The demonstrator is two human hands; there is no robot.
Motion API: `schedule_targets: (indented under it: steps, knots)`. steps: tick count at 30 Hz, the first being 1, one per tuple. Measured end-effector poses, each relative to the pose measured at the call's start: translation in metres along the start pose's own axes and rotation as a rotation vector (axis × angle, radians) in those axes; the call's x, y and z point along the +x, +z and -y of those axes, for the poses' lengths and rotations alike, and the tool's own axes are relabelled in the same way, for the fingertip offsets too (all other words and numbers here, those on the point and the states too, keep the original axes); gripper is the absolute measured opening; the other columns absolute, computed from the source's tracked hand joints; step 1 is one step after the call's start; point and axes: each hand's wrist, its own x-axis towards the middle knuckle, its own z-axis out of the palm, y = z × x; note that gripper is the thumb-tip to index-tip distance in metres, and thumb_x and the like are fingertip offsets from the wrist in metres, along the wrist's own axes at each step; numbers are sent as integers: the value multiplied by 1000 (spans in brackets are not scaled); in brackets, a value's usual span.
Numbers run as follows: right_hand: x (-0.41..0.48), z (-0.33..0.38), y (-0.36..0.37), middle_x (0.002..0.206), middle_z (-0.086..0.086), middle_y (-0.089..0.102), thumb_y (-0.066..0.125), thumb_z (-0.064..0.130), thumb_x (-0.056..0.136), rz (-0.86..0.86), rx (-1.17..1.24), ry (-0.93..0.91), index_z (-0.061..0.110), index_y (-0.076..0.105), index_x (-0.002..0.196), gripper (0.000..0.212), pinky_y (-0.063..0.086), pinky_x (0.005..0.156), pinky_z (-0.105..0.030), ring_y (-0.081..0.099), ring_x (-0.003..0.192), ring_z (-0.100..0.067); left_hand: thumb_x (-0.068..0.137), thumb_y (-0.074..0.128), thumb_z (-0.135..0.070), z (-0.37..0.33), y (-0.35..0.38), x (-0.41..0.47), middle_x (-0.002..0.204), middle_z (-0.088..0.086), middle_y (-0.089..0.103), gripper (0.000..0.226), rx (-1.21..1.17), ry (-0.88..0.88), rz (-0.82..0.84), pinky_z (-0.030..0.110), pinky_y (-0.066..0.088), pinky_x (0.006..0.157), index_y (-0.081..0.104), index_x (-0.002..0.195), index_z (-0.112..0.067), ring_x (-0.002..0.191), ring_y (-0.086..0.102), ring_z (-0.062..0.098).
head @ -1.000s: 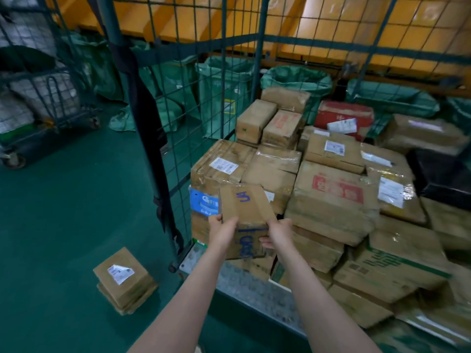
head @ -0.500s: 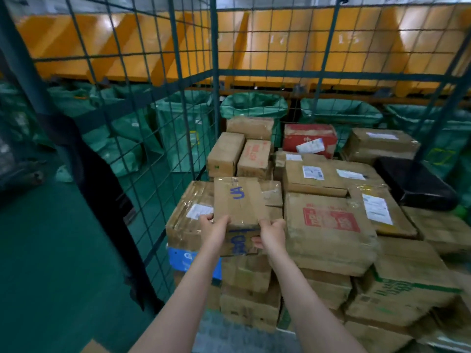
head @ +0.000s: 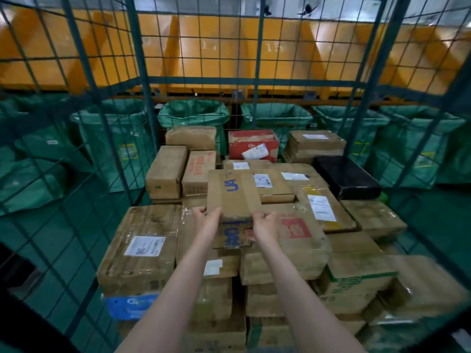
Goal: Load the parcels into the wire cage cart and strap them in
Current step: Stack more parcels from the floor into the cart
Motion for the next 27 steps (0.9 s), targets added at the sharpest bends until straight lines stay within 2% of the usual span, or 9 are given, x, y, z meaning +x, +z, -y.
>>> schedule_targets:
  steps: [4, 7, 10, 12, 16, 19, 21, 24, 27]
  knots:
    - [31, 7, -18, 105, -10, 59, 44, 30, 96, -28, -37, -12, 13, 35, 103, 20, 53, 84, -50, 67, 82, -29, 85, 60, -17, -2, 37, 14, 109, 9, 53, 33, -12, 0, -16, 40, 46, 89, 36, 107, -15, 99, 54, 26]
    - [56, 18, -29, 106, -8, 57, 43, 27, 95, -2, -10, -27, 16, 32, 104, 18, 53, 84, -51, 66, 85, -29, 84, 61, -18, -13, 66, 21, 111, 9, 54, 35, -46, 26, -40, 39, 49, 88, 34, 107, -15, 96, 55, 26]
    - [83, 30, -36, 103, -9, 57, 42, 28, 93, -13, -10, -54, 16, 32, 103, 18, 51, 86, -54, 64, 93, -38, 85, 60, -13, -29, 94, 27, 116, 10, 53, 40, -55, 128, -89, 29, 43, 83, 35, 116, -11, 103, 55, 26]
    - [98, 37, -36, 100, -8, 57, 42, 30, 90, 4, -3, -53, 16, 33, 101, 19, 50, 87, -55, 64, 94, -40, 85, 60, -13, -39, 104, 32, 121, 11, 52, 44, -56, 145, -127, 30, 42, 84, 36, 122, -9, 105, 53, 26]
    - [112, 54, -43, 88, -3, 57, 41, 29, 95, 73, -24, -47, 15, 32, 107, 21, 54, 83, -49, 65, 81, -31, 88, 59, -15, -46, 117, 43, 116, 8, 50, 42, -77, 106, -157, 31, 39, 77, 36, 123, -11, 95, 49, 21]
    - [126, 58, -44, 102, -7, 60, 41, 31, 96, 95, -50, -75, 13, 34, 113, 26, 52, 86, -49, 65, 91, -31, 86, 59, -16, -46, 123, 47, 121, 12, 52, 35, -104, 95, -185, 36, 46, 85, 33, 110, -16, 96, 51, 24]
    - [136, 58, -40, 108, -9, 59, 42, 32, 96, 93, -43, -86, 10, 34, 120, 33, 51, 88, -50, 64, 96, -33, 86, 59, -16, -45, 126, 48, 121, 13, 51, 36, -118, 91, -199, 36, 47, 84, 32, 111, -16, 96, 51, 24]
    - [147, 57, -31, 107, -8, 58, 45, 30, 96, 111, -44, -100, 13, 34, 110, 25, 51, 88, -51, 64, 94, -32, 88, 57, -15, -46, 124, 49, 115, 11, 50, 35, -155, 110, -200, 33, 45, 77, 31, 112, -16, 94, 51, 22]
    - [155, 53, -14, 101, -7, 58, 45, 31, 96, 153, -50, -110, 16, 32, 100, 20, 51, 87, -52, 64, 93, -35, 87, 58, -16, -45, 114, 58, 114, 9, 50, 35, -151, 113, -233, 33, 44, 79, 32, 110, -15, 95, 51, 21]
